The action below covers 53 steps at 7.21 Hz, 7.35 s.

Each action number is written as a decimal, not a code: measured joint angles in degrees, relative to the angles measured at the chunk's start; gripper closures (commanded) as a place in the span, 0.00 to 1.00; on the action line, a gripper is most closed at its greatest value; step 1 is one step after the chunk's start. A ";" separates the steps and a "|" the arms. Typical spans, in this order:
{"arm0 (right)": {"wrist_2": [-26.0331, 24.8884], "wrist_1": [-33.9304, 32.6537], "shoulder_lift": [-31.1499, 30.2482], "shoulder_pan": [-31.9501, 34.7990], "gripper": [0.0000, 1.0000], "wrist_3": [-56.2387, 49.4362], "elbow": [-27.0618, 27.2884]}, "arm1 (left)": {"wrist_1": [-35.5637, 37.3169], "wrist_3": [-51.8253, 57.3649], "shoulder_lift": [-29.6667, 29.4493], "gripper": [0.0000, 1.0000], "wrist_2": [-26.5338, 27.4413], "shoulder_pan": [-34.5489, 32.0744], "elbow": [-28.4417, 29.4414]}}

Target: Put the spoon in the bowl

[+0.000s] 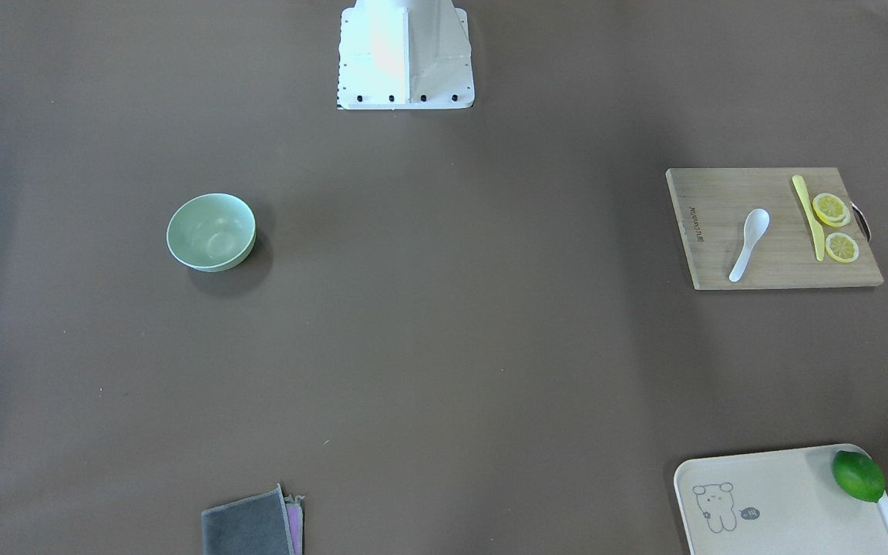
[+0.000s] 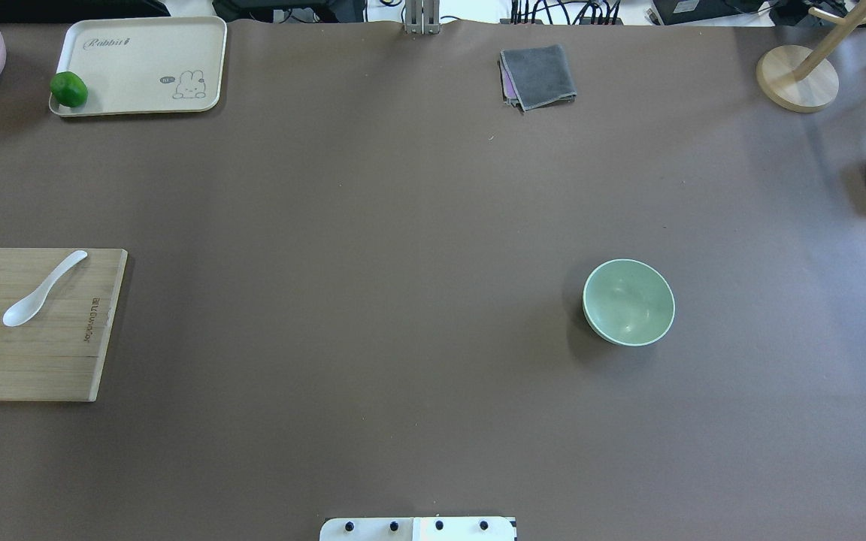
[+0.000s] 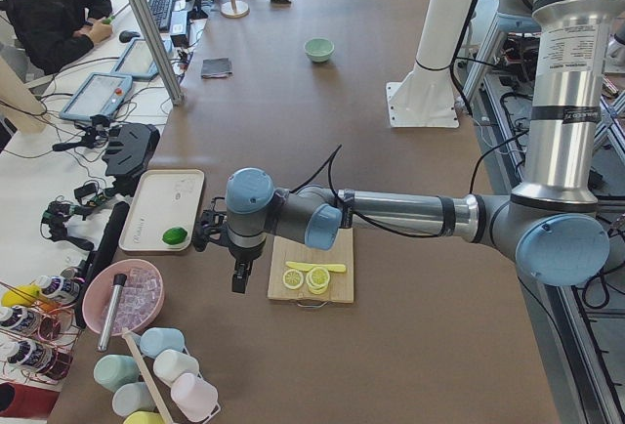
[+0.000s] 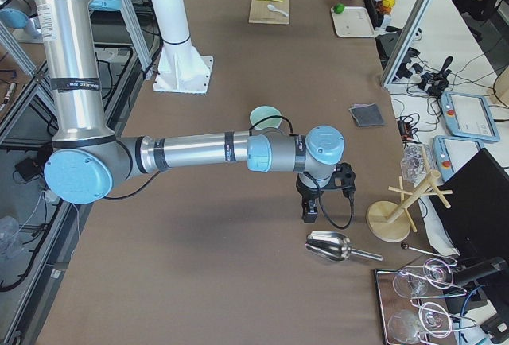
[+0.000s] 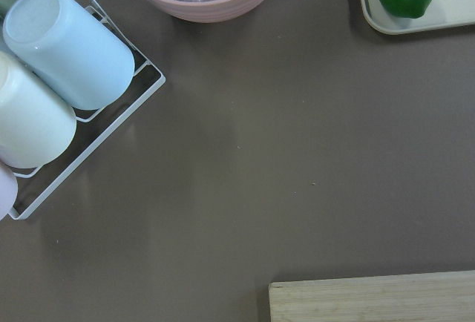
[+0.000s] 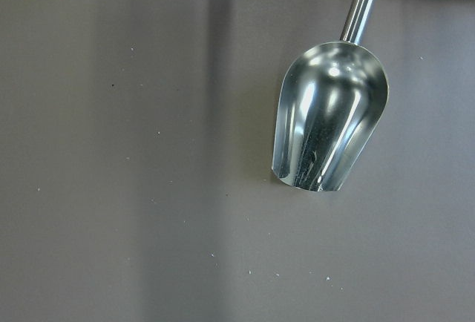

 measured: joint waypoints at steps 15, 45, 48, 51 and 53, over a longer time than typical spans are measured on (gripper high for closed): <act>0.37 3.72 0.48 -0.26 0.00 0.36 0.23 | -0.67 -1.17 -0.74 0.02 -2.58 0.09 -2.95; -24.05 22.14 20.86 -54.08 1.00 69.58 11.34 | -36.18 -27.26 -5.21 0.02 0.12 15.86 4.52; -28.34 18.81 31.00 -57.50 1.00 70.63 1.57 | -36.21 -27.26 -4.92 0.02 0.11 15.83 4.59; -28.88 18.59 31.77 -58.47 0.86 70.97 -0.14 | -36.20 -28.69 -5.43 0.02 0.37 16.26 4.22; -28.87 18.55 31.78 -58.53 0.01 70.82 -0.35 | -37.74 -32.74 -4.92 0.02 0.69 21.10 1.99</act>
